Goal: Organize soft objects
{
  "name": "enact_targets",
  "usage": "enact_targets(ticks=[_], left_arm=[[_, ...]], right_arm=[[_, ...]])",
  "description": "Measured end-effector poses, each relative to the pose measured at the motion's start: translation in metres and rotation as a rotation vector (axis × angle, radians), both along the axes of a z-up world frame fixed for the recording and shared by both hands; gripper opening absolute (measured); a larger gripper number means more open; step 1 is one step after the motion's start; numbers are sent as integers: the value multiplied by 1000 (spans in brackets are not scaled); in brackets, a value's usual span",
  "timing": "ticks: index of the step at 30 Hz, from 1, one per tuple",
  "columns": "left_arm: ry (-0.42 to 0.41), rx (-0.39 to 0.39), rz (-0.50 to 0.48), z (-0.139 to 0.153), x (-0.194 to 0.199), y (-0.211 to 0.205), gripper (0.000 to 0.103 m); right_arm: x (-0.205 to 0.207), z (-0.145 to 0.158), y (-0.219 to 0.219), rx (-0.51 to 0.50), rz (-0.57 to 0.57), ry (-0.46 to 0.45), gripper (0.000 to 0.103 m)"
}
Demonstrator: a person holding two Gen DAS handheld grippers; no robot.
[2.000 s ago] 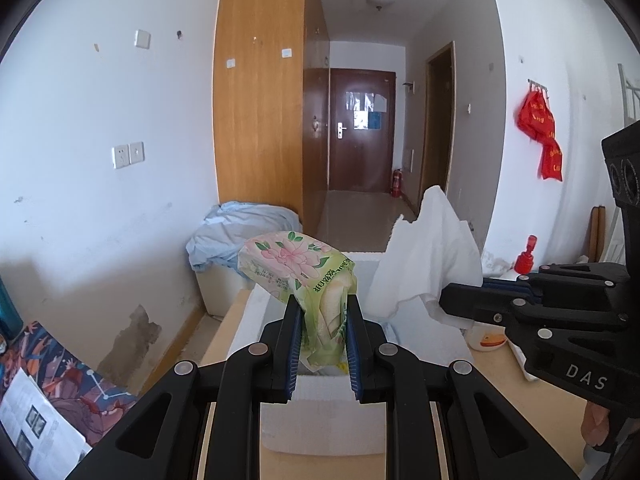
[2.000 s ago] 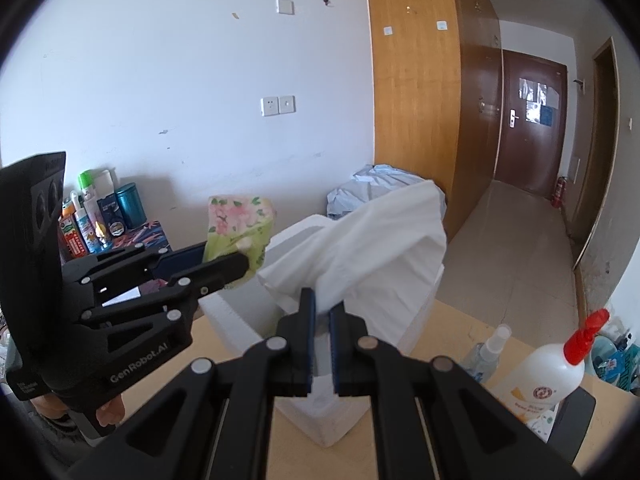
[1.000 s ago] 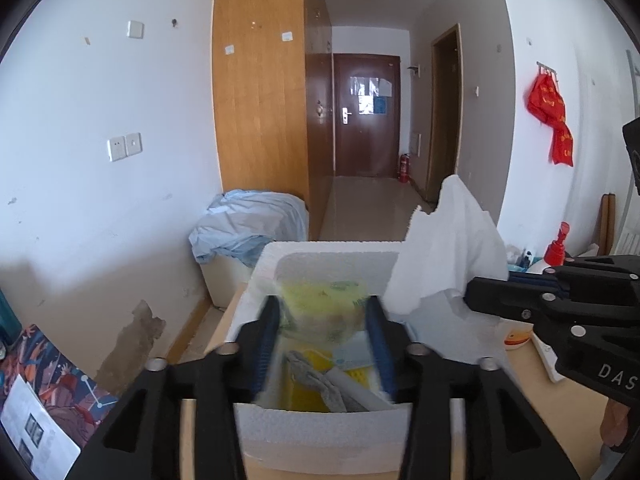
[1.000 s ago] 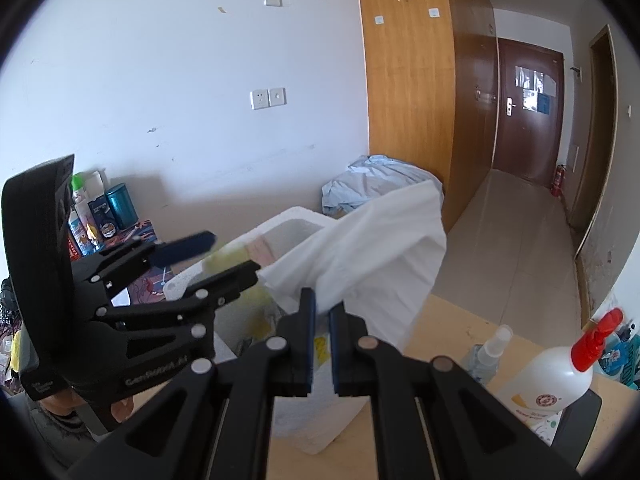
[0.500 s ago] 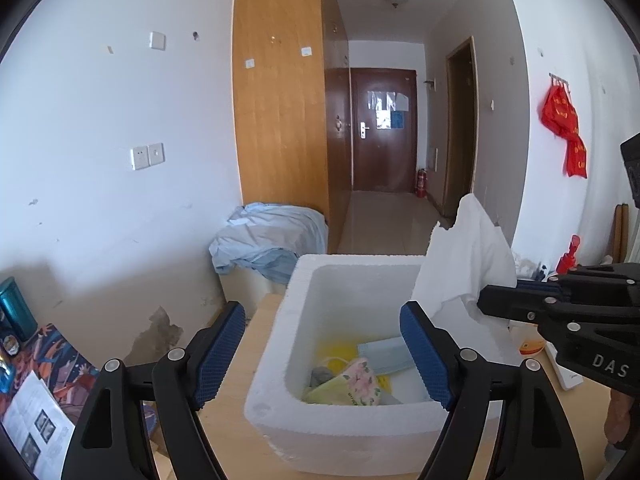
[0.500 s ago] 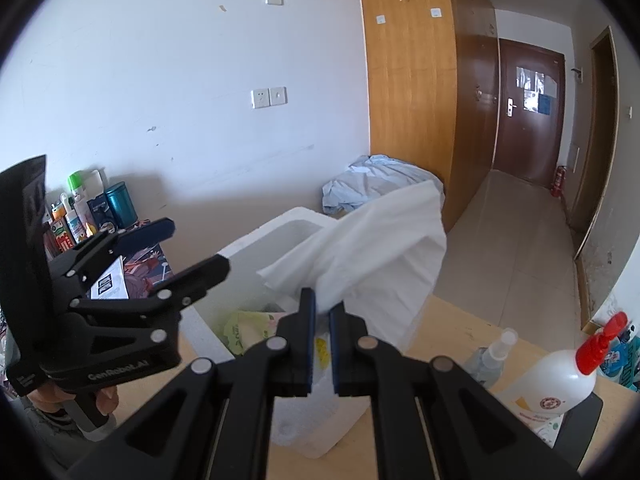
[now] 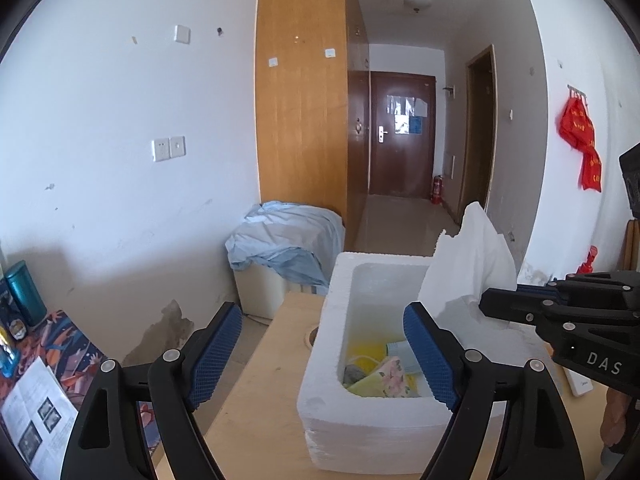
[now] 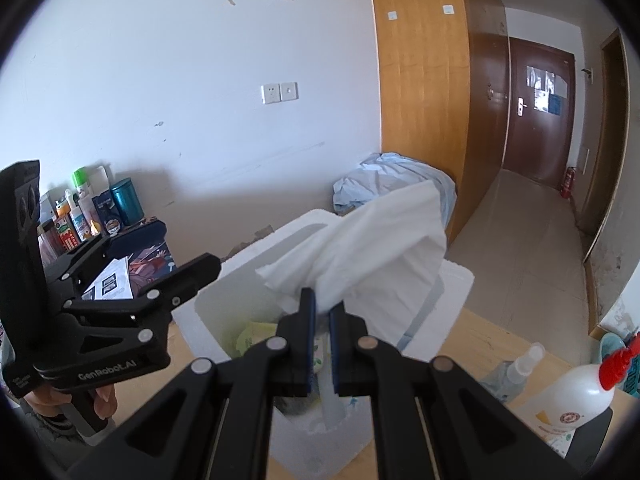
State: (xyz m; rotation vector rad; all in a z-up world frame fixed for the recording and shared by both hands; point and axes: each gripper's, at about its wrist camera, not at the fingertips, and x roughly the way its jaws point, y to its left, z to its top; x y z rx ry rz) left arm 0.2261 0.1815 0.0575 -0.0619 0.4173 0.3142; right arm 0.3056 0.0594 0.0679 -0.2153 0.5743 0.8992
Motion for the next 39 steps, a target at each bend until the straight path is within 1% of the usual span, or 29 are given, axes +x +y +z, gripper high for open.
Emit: enact_targets(ticks=[5, 12, 13, 14, 15, 17, 19, 24, 39], left_arm=[[-4, -11, 14, 0, -1, 4, 84], [-10, -15, 17, 1, -2, 8, 84], [-10, -13, 16, 1, -2, 8, 84], [-9, -12, 17, 1, -2, 8, 84], [-10, -13, 18, 1, -3, 8, 84], [-9, -15, 15, 1, -3, 6, 84], [-9, -15, 17, 1, -4, 4, 84], [-9, -15, 15, 1, -4, 5, 84], [-8, -14, 5, 2, -5, 4, 84]], right_arm=[[1, -2, 3, 0, 15, 10, 9], [-1, -1, 2, -5, 7, -11, 10], [-1, -1, 2, -4, 5, -10, 14], [-1, -1, 3, -4, 5, -10, 22], [-1, -1, 3, 0, 4, -11, 27], [-2, 0, 3, 12, 1, -10, 52], [-3, 1, 2, 22, 1, -16, 59], [-4, 3, 4, 21, -2, -24, 59], [-3, 0, 5, 17, -9, -7, 59]])
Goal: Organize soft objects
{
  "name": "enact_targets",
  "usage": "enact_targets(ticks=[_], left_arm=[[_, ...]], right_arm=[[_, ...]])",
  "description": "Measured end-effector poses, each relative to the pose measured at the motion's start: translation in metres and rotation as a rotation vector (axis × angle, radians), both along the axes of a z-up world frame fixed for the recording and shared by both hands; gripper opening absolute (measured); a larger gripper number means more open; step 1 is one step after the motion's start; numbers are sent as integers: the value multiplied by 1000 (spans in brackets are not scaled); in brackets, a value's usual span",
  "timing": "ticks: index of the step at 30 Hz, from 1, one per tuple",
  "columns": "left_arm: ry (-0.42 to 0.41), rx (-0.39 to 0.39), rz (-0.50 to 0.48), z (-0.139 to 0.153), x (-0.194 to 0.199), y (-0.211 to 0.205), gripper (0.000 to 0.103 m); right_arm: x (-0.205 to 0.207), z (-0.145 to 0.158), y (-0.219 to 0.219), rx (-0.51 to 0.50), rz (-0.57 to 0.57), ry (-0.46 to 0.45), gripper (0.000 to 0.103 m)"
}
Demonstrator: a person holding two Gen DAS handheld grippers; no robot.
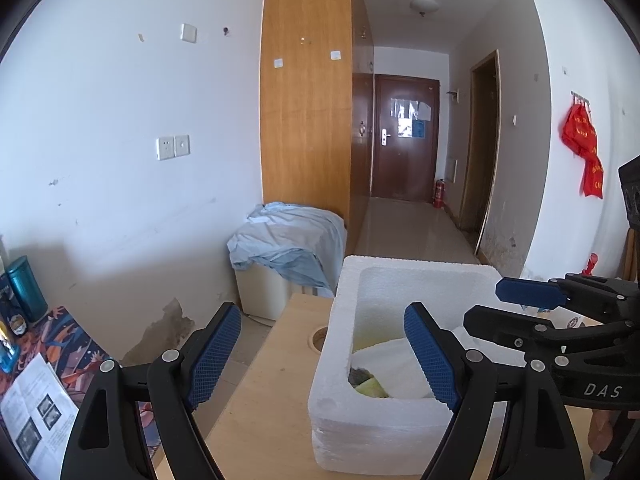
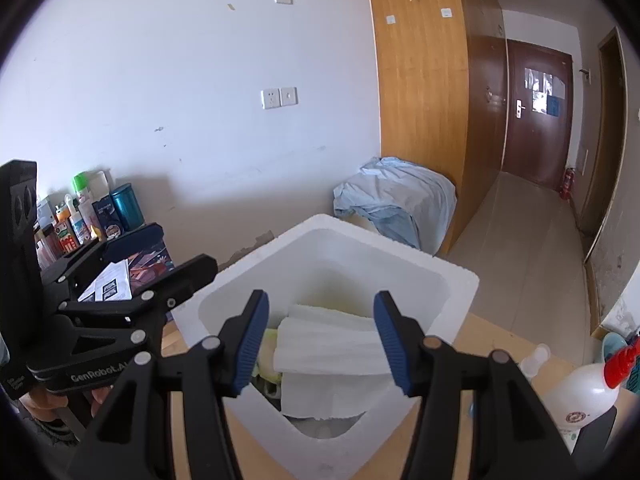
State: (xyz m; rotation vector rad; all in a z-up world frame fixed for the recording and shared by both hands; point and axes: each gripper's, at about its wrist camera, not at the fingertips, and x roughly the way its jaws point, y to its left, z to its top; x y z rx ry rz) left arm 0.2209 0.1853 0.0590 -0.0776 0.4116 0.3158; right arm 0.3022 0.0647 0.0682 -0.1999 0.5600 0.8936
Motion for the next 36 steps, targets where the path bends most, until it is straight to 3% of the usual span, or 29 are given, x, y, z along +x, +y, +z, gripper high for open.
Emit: enact_targets(ticks=[8, 13, 16, 21, 36], left_arm=[[-20, 7, -12, 10, -9, -5, 84], [-25, 12, -20, 16, -16, -10, 85], [-22, 14, -26, 17, -20, -14, 89], [-33, 27, -16, 22, -29, -22, 100], [-57, 51, -35, 36, -65, -43, 101]], right_arm=[[-13, 7, -12, -2, -13, -25, 60], [-20, 16, -28, 30, -49, -33, 82], [-24, 20, -35, 37, -75, -40, 87], [-35, 23, -40, 40, -78, -43, 88], [-68, 34, -62, 47, -105, -71, 88]])
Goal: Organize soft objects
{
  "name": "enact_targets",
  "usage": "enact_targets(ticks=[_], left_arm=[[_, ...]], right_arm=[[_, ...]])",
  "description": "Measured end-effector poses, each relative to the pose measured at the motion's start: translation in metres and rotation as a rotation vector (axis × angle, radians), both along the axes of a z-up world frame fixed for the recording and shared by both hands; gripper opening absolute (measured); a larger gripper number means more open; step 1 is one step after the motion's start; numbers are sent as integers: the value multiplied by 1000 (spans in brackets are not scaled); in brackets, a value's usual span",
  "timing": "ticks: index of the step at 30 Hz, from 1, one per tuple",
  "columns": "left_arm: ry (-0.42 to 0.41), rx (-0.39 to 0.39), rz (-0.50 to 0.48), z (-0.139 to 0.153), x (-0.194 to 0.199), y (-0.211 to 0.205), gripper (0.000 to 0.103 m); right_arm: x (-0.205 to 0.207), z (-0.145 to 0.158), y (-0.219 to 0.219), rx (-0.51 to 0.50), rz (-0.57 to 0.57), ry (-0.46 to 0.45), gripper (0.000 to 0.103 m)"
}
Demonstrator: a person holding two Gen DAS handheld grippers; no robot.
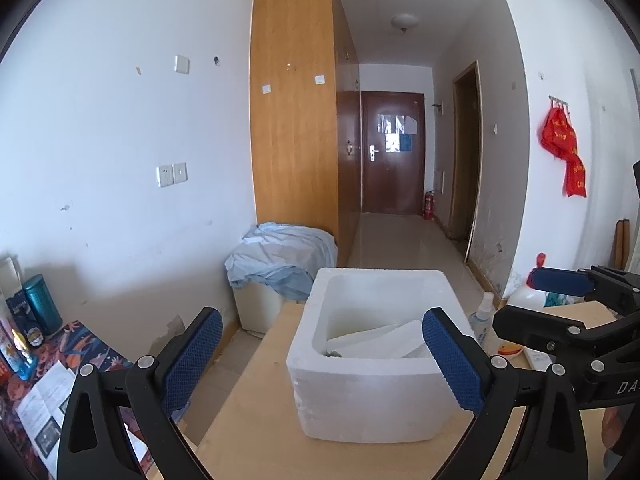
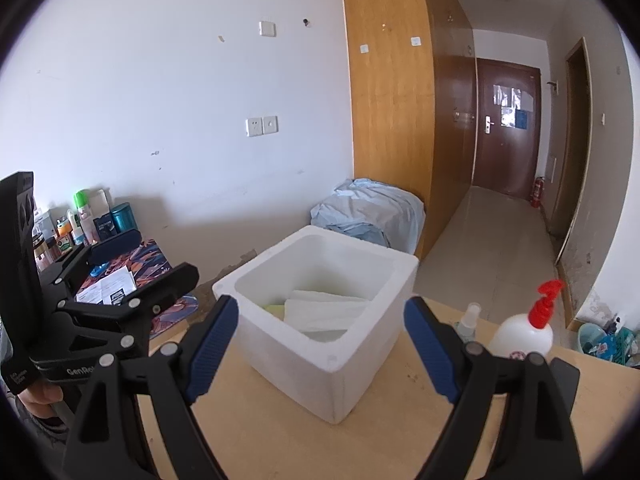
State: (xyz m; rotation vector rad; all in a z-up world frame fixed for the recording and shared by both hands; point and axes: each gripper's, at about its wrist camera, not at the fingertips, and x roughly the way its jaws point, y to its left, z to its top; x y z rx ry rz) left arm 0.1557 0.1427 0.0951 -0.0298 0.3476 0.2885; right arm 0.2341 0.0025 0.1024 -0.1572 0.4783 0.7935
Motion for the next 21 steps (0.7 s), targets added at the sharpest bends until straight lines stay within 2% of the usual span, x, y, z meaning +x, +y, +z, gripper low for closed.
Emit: enact_targets(ticks=[4, 21], left_arm=[[-2, 1, -4, 1, -10, -7, 103], [-29, 18, -35, 13, -56, -34, 103]], right_arm=[[-8, 2, -10, 18, -18, 5, 100], [-58, 12, -44, 43, -66, -27, 103]])
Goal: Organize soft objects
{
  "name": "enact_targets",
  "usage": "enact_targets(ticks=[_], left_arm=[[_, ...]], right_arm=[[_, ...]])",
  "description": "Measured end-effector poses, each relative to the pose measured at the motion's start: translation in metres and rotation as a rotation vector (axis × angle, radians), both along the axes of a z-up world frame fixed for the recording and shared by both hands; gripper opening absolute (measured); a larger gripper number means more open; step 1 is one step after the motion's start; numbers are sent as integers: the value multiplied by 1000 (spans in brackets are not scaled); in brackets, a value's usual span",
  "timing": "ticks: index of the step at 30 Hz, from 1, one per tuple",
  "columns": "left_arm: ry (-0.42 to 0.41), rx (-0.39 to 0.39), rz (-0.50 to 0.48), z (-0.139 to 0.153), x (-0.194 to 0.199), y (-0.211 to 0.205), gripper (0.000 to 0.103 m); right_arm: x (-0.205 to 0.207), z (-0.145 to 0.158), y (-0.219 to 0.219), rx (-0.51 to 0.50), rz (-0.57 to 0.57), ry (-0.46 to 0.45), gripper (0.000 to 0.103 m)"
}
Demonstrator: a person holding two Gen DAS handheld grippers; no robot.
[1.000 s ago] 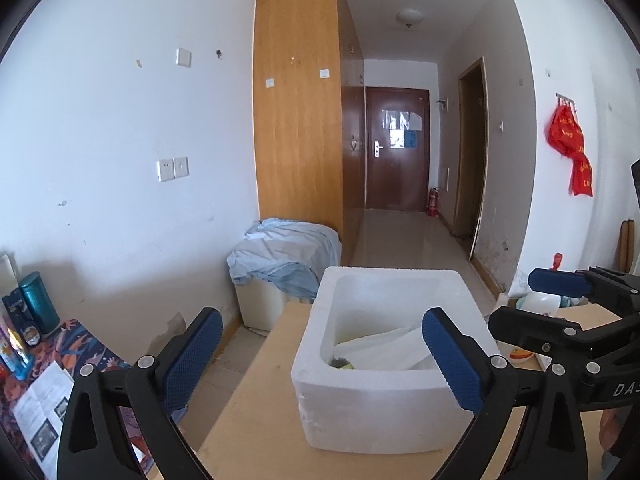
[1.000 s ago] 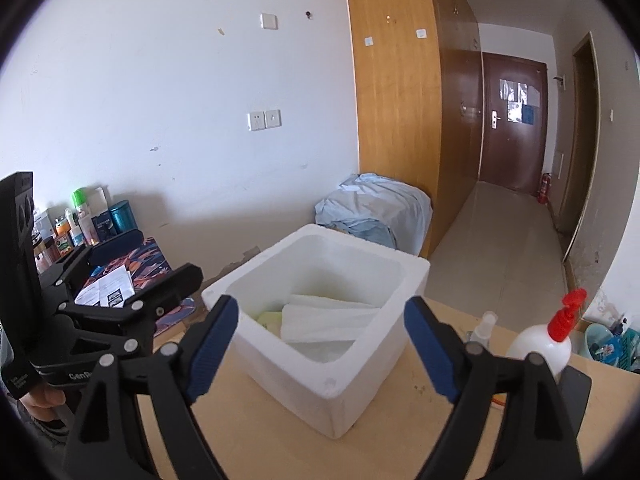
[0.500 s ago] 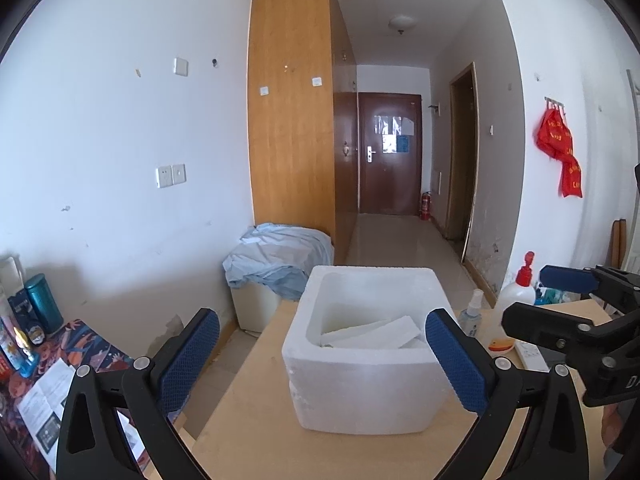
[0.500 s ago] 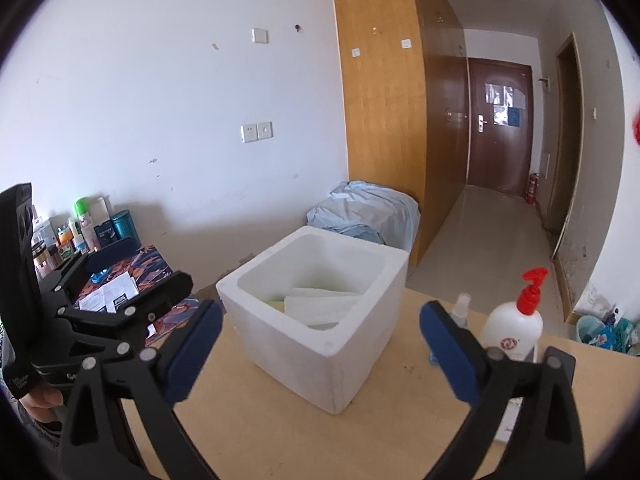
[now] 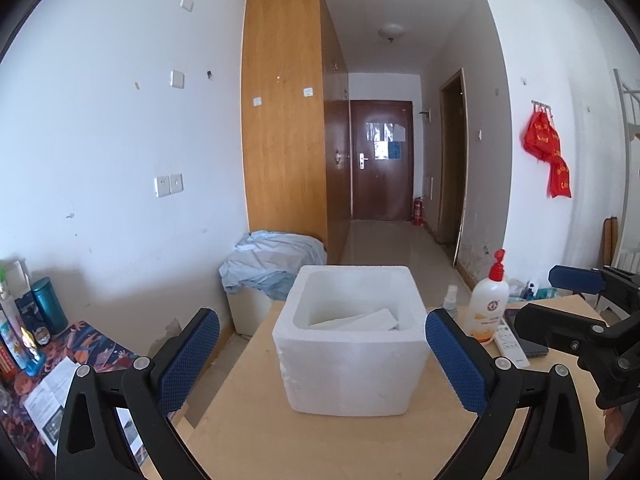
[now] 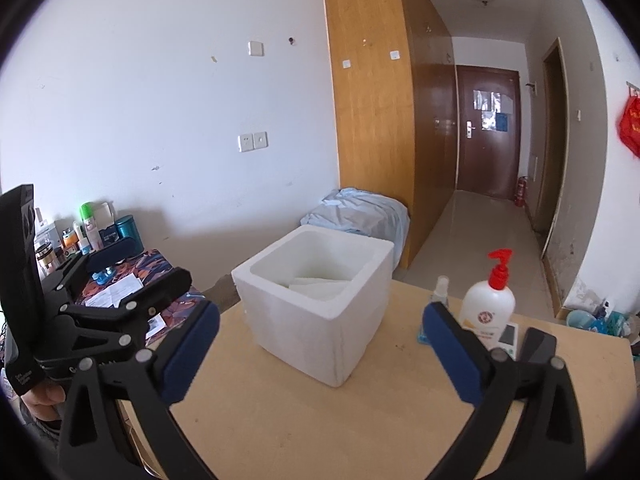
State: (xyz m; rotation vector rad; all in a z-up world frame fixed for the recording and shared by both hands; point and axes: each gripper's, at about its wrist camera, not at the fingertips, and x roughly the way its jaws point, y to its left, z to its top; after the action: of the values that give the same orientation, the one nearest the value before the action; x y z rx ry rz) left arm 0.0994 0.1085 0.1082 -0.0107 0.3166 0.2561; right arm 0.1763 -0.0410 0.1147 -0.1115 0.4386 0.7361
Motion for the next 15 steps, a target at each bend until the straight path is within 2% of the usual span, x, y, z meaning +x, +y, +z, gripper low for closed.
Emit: enact_targets(ticks=[15], left_arm=[[-37, 17, -53, 9, -53, -25, 103]], right_arm=[[-67, 8, -37, 23, -21, -72, 103]])
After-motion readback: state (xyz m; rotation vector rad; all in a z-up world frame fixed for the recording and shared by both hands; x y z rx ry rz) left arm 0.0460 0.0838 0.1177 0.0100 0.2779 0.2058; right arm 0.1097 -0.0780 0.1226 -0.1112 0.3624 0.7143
